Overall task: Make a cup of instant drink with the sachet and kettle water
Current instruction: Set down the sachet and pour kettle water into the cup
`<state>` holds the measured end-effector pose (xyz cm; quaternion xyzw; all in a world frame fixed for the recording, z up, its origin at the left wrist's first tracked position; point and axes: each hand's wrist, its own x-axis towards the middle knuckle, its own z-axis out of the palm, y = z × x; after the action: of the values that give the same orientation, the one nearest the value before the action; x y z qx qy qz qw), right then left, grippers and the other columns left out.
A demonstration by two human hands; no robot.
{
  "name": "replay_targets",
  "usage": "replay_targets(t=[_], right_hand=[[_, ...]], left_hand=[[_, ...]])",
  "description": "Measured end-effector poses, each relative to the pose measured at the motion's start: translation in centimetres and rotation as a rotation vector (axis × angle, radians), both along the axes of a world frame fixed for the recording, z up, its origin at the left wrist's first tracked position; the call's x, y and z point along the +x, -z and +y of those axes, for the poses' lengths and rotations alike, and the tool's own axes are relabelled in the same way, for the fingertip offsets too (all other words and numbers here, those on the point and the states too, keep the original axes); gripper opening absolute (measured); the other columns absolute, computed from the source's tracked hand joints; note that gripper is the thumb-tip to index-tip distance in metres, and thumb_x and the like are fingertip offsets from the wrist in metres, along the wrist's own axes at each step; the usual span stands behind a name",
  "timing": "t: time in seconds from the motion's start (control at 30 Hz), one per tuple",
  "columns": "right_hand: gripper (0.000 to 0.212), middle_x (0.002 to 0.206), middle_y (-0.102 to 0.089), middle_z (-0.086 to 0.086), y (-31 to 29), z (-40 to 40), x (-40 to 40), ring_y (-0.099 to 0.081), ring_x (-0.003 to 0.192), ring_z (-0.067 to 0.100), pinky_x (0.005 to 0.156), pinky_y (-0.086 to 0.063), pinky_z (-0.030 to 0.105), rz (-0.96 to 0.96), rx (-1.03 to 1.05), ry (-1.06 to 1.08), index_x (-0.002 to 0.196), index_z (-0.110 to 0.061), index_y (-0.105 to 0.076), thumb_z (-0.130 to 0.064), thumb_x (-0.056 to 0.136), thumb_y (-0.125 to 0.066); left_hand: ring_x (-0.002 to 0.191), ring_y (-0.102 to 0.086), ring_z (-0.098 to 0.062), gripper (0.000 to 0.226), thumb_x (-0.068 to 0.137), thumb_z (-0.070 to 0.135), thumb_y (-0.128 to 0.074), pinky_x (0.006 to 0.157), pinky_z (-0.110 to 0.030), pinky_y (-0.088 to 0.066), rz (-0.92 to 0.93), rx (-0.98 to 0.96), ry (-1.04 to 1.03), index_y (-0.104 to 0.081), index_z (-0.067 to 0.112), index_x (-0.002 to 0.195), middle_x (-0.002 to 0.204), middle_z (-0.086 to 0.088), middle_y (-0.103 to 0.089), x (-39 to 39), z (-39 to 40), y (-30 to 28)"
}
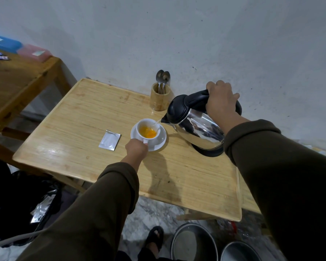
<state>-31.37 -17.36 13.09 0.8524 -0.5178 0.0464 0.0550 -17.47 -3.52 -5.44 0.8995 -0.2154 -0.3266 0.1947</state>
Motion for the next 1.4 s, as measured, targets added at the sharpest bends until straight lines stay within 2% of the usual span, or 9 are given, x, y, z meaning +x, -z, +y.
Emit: replay_targets(t=[0.23, 0.37, 0.53, 1.2, 1.33, 1.4], right_hand=[[0.033, 0.117, -0.049, 0.016, -0.01, -0.02, -0.06, -0.044, 0.113, 0.032, 0.097, -0.036, 0.05, 0.007, 0.001, 0.006, 0.114, -0.008, -0.05, 0.008, 0.085, -0.05], [0.034, 0.119, -0.049, 0.016, -0.14, -0.09, -0.05, -0.043, 0.114, 0.033, 0.097, -0.036, 0.051, 0.008, 0.0, 0.012, 0.115, -0.008, -0.05, 0.009, 0.085, -0.049], [0.035, 0.12, -0.048, 0.016, -0.29, -0.15, -0.09, -0.043, 0.116, 0.033, 0.098, -0.036, 0.051, 0.017, -0.003, 0.012, 0.117, -0.008, -0.049, 0.007, 0.085, -0.051], [0.034, 0.121, -0.048, 0.016, -0.26, -0.19, 0.02, -0.042, 0.117, 0.033, 0.1, -0.034, 0.052, 0.017, 0.012, 0.027, 0.118, -0.01, -0.048, 0.004, 0.088, -0.05], [0.035, 0.12, -0.048, 0.016, -0.22, -0.12, -0.06, -0.043, 0.116, 0.033, 0.098, -0.036, 0.052, 0.023, -0.003, 0.024, 0.119, -0.009, -0.048, 0.005, 0.087, -0.051], [0.035, 0.12, -0.048, 0.016, -0.25, -0.09, -0.08, -0.043, 0.116, 0.033, 0.099, -0.035, 0.052, 0.021, -0.006, 0.021, 0.118, -0.009, -0.048, 0.006, 0.087, -0.051]], left_hand=[[0.112, -0.062, -0.027, 0.044, 0.096, 0.034, -0.047, 0.074, -0.024, -0.036, 0.006, 0.005, -0.012, -0.062, 0.0, 0.12, 0.119, -0.016, -0.065, -0.07, -0.04, -0.04], [0.114, -0.06, -0.028, 0.045, 0.096, 0.034, -0.047, 0.079, -0.027, -0.042, -0.004, 0.004, -0.009, -0.061, 0.0, 0.122, 0.122, -0.016, -0.063, -0.12, -0.05, 0.03], [0.115, -0.059, -0.028, 0.046, 0.096, 0.034, -0.048, 0.073, -0.024, -0.034, 0.023, -0.013, -0.029, -0.059, -0.001, 0.124, 0.126, -0.018, -0.06, -0.13, -0.24, 0.18], [0.116, -0.059, -0.029, 0.048, 0.097, 0.036, -0.044, 0.074, -0.024, -0.034, -0.022, 0.023, 0.024, -0.06, -0.001, 0.122, 0.123, -0.018, -0.062, 0.01, -0.14, 0.34], [0.112, -0.062, -0.029, 0.046, 0.097, 0.035, -0.044, 0.085, -0.029, -0.045, -0.038, 0.019, 0.035, -0.062, 0.0, 0.119, 0.118, -0.016, -0.066, -0.08, -0.03, 0.14], [0.111, -0.062, -0.028, 0.045, 0.097, 0.035, -0.043, 0.086, -0.03, -0.046, -0.04, 0.021, 0.039, -0.063, 0.0, 0.118, 0.117, -0.016, -0.066, -0.08, -0.01, 0.09]])
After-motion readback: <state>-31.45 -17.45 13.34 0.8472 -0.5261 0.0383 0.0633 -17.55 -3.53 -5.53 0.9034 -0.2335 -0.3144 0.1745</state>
